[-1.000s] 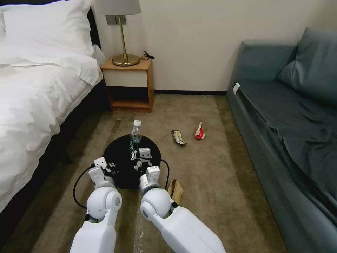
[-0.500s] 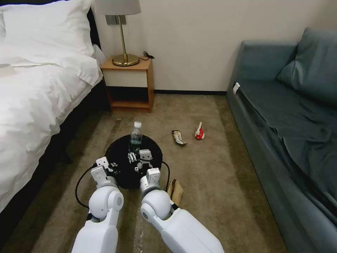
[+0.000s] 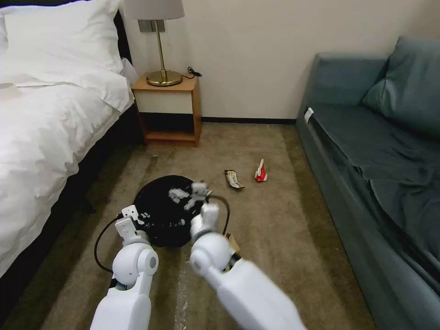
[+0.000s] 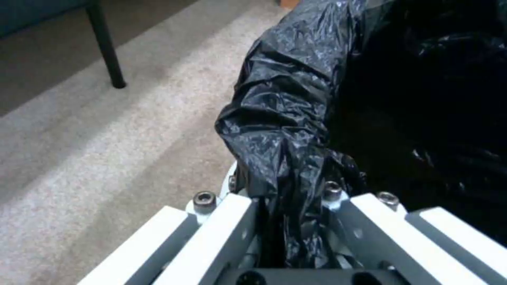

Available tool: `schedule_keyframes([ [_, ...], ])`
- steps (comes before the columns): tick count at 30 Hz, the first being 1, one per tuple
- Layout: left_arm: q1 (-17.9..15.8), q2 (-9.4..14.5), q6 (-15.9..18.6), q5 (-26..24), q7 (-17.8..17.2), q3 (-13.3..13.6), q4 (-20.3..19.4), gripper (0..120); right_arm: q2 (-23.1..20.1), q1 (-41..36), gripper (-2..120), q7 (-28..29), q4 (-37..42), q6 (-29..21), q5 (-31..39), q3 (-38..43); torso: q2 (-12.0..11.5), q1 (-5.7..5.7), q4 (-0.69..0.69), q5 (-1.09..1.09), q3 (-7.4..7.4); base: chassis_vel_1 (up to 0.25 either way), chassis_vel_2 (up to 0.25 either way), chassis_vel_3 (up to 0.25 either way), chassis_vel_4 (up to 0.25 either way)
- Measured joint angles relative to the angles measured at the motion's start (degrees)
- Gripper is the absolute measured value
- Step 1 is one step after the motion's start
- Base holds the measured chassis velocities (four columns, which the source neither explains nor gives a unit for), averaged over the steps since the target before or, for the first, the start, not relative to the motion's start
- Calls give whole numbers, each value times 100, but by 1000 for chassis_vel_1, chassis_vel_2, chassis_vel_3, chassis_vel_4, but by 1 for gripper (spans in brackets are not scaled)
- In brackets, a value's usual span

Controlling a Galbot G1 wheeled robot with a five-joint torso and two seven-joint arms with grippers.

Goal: Pick up the trash bin, then pick up the garbage on the floor and place it into the trash bin.

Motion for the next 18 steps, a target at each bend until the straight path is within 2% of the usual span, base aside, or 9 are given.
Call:
schedule_keyframes([
  [2,0,12,-8,-3,4,-30,0,2,-53,125,100,533,-119,-422,420,53,0,0,0,0,0,0,0,0,0],
  [3,0,12,-8,-3,4,-30,0,2,-53,125,100,533,-119,-422,420,53,0,0,0,0,0,0,0,0,0],
  [5,-18,36,-14,-23,5,-60,-18,2,-89,165,100,1102,-234,-916,1214,64,0,0,0,0,0,0,0,0,0],
  [7,-42,62,-12,-43,0,-71,-47,2,-107,134,100,1254,-380,-1091,1477,69,0,0,1,0,0,0,0,0,0],
  [12,-107,81,2,-62,-12,-79,-81,2,-78,-134,100,1304,-888,-1315,1691,67,0,0,0,0,0,0,0,0,0],
  [18,-95,31,2,-44,-3,-65,-82,2,-8,-463,100,1140,-1250,-1399,1611,17,0,0,0,0,0,0,0,0,0],
])
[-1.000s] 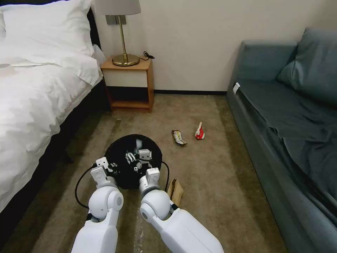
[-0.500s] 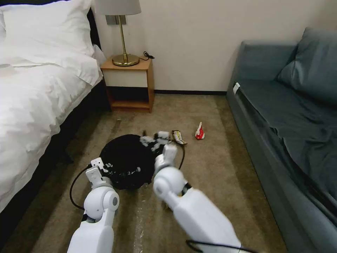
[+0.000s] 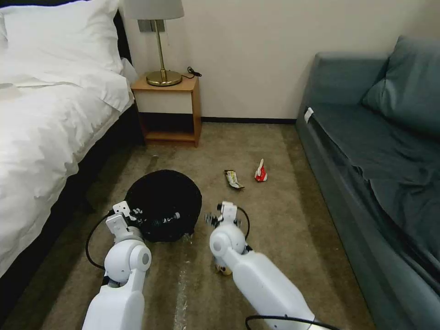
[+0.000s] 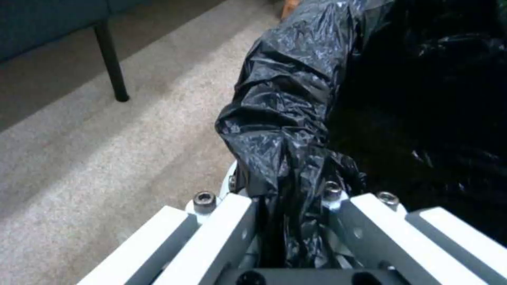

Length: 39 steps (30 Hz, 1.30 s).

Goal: Pick up the trash bin, then pick up the garbage on the floor and place it into the trash bin.

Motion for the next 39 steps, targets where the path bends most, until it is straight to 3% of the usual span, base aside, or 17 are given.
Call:
schedule_keyframes([
  [14,137,-86,-25,36,35,-19,-85,2,104,-157,100,-458,-634,-137,-292,-48,0,0,1,0,0,0,0,0,0],
  [28,197,-124,-29,103,33,-38,-154,2,250,73,100,-1310,-1810,221,-1000,234,0,0,1,0,0,0,0,0,0],
  [30,180,-129,-29,110,25,-40,-164,2,256,26,87,-1492,-1997,388,-1204,295,0,0,0,0,0,0,0,0,0],
  [39,158,-148,-29,125,24,-29,-152,2,304,-41,61,-1593,-2048,485,-1349,357,0,0,0,0,0,0,0,0,0],
])
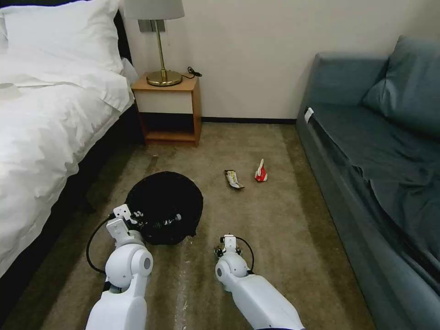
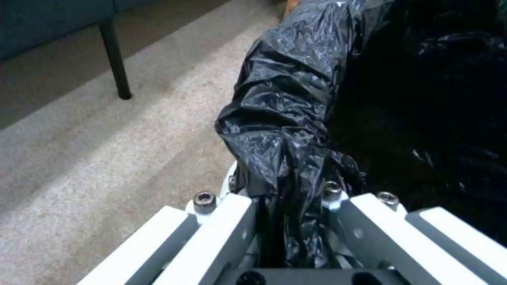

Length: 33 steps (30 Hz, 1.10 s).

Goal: Pick up the trash bin, then pick up the garbage on the floor and place it into the trash bin.

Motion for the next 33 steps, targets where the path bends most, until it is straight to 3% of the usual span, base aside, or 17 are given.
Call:
schedule_keyframes([
  [2,5,-4,-1,6,1,1,30,2,13,-3,49,-5,58,7,-24,54,0,0,0,-1,0,0,0,0,0],
  [6,6,-4,-15,8,7,1,47,2,2,-1,39,-5,116,7,-29,67,0,0,0,0,0,0,0,0,0],
  [9,5,-3,-20,8,10,-4,51,2,-3,-21,23,-7,125,17,-84,84,0,0,0,0,0,0,0,0,0],
  [15,-13,2,-21,7,12,-3,51,2,11,-48,2,-17,131,42,-161,115,0,0,0,0,0,0,0,0,0],
  [25,-7,-6,-37,17,21,-4,73,2,62,-52,0,-59,110,123,-278,204,0,0,0,-1,0,0,0,0,0],
  [33,-36,5,-46,-1,31,-15,123,2,70,223,0,-50,470,487,-510,377,0,0,0,0,0,0,0,0,0],
])
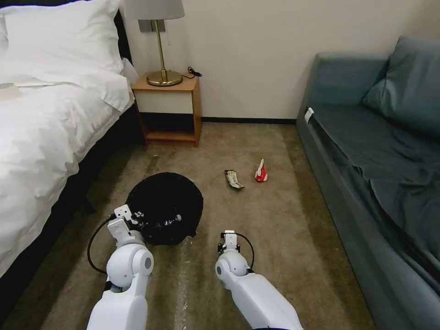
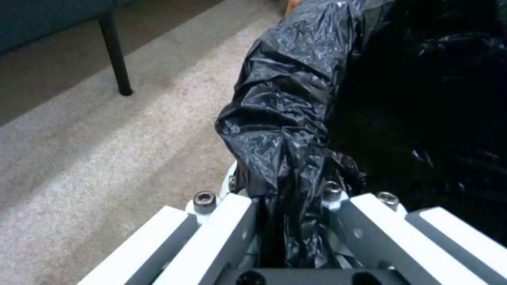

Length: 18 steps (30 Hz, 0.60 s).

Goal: Pick up the trash bin, then pick up the garbage on the floor and place it into the trash bin.

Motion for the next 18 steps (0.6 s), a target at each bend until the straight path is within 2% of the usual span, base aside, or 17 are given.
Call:
schedule_keyframes([
  [2,-47,19,-5,-18,0,7,37,2,14,265,0,-67,197,421,-438,106,0,0,0,0,0,0,0,0,0],
  [7,-87,50,-5,-45,2,20,48,2,22,560,0,-48,530,672,-776,142,0,0,0,-1,0,0,0,0,0],
  [9,-111,66,3,-67,2,35,56,2,19,771,0,28,975,819,-852,-44,0,0,-1,-1,0,0,0,0,0],
  [12,-123,70,6,-70,2,41,73,2,30,829,0,33,1158,949,-916,-181,0,0,-1,-1,0,0,0,0,0],
  [14,-147,93,9,-75,4,47,128,2,53,853,0,-14,1566,1252,-1173,-556,0,0,1,-1,0,0,0,0,0],
  [18,-148,113,14,-90,7,49,141,2,56,777,0,-18,2065,1300,-1177,-931,0,0,0,-1,0,0,0,0,0],
])
